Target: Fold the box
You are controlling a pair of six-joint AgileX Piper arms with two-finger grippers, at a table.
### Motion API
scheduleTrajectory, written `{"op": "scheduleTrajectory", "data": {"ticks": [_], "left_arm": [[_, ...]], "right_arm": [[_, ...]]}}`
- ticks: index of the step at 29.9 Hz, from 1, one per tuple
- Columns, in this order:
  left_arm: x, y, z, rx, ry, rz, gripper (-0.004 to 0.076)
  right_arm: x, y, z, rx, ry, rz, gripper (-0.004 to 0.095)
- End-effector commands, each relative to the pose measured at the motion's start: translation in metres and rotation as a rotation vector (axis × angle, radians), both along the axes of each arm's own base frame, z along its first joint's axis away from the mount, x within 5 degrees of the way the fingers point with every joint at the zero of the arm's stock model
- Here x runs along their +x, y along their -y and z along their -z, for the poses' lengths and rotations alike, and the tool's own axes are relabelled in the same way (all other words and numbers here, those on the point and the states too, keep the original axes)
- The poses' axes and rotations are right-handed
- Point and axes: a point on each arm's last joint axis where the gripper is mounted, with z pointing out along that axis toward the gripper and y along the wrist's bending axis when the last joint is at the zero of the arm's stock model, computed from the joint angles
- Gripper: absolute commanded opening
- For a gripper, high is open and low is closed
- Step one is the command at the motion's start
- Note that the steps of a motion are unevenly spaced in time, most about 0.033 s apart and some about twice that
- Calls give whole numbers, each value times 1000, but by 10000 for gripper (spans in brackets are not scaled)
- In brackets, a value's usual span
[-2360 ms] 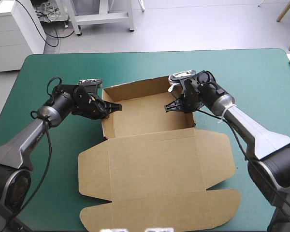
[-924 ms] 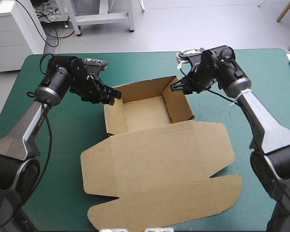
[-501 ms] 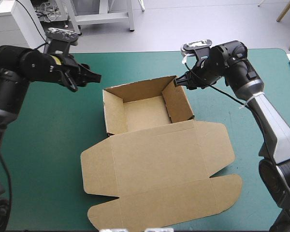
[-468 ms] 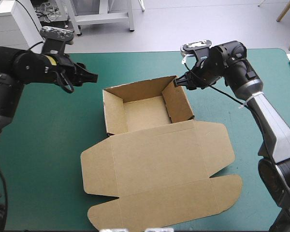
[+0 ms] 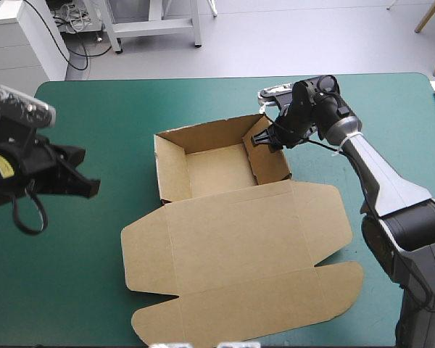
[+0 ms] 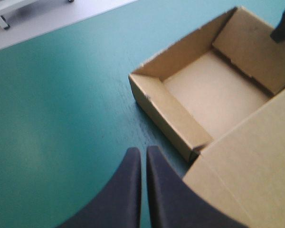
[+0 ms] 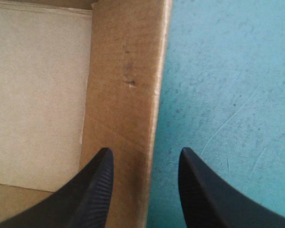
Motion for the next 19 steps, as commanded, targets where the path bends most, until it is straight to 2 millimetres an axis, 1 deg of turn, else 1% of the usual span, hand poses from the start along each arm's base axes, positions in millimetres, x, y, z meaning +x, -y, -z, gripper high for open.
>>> {"op": "scheduleTrajectory", "data": {"ticks": [1,2,4,5,7,9,10,11,12,14,16,17,19], "left_arm": [[-33,-9,23,-1,-10,13,-8],[-37,-10,34,-1,-19,11,-8],[-52,-15,56,-10,-3,9,-8],[-61,-17,64,-30,18,4,-8],[-75,-21,88,-63,36,-9,-8],[-86,-24,108,-90,48,-22,-8],[-94,-26,122,-100,58,-21,-8],[-99,-27,130,-109,64,-19,-8],[-104,-28,141,-118,68,-18,-8],[-115,-31,159,-141,80,-25,-8],[-123,-35,173,-168,87,-49,-8],[-126,-35,177,-170,95,-48,-8],[-133,-37,184,-185,114,-52,-8]], "right_arm": [[1,2,-18,30,76,-1,402],[2,1,-16,28,71,-1,402],[5,0,-11,30,62,-1,402],[6,-1,-8,38,55,-1,402],[8,-3,-5,55,51,0,401],[9,-4,-2,54,46,0,393],[9,-4,-2,54,46,0,368],[9,-4,-1,51,43,0,338],[10,-4,0,48,42,0,288],[10,-4,0,45,39,0,152],[10,-3,0,40,40,0,14],[10,-3,0,35,42,0,-18],[10,-2,1,21,42,0,-21]]}}
